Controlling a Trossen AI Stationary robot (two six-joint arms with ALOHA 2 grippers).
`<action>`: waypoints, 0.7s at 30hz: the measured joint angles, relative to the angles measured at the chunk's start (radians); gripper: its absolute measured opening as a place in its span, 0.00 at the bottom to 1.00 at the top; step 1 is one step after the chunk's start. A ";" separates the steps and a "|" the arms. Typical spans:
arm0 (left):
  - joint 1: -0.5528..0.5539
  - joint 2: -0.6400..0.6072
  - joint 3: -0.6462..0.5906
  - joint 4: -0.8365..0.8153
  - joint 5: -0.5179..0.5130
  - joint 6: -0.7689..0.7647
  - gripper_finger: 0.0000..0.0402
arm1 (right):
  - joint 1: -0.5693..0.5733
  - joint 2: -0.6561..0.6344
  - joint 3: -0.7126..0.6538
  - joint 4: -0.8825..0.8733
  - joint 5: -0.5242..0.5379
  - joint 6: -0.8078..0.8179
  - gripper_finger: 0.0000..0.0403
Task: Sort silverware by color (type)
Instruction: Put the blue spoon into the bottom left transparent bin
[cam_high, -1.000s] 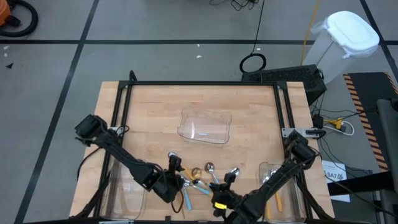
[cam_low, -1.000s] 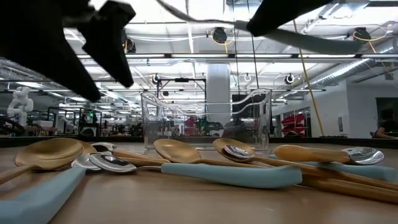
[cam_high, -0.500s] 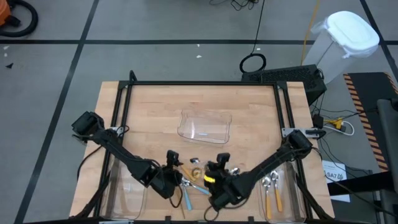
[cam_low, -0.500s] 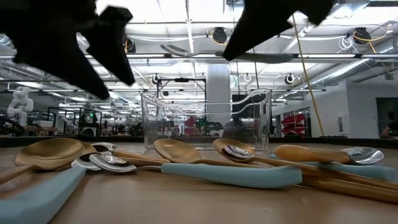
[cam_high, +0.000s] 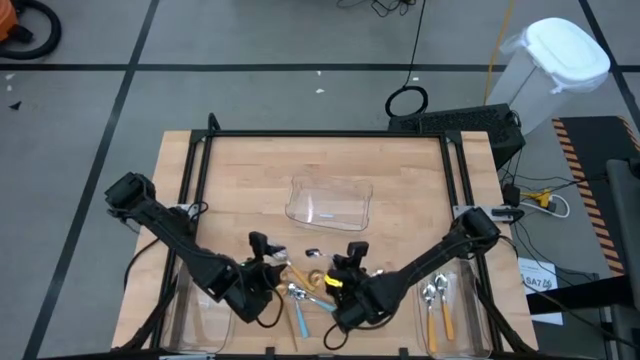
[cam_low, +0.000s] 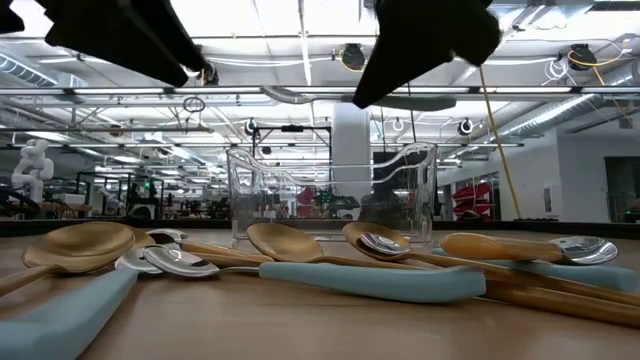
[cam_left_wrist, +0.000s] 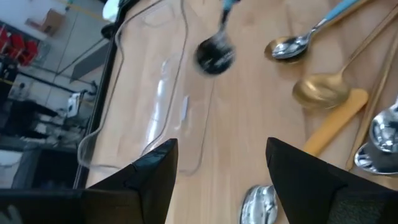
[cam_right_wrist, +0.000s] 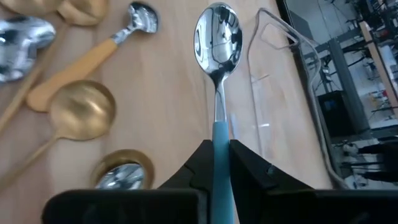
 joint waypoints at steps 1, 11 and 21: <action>-0.002 0.000 0.000 -0.011 -0.008 -0.014 0.61 | 0.005 0.000 0.000 0.000 0.000 0.017 0.07; -0.004 0.001 0.000 -0.026 -0.057 0.023 0.61 | 0.030 0.000 -0.113 0.200 0.000 0.080 0.07; -0.004 0.002 0.000 0.160 -0.002 0.149 0.61 | 0.048 0.000 -0.146 0.249 -0.025 0.069 0.07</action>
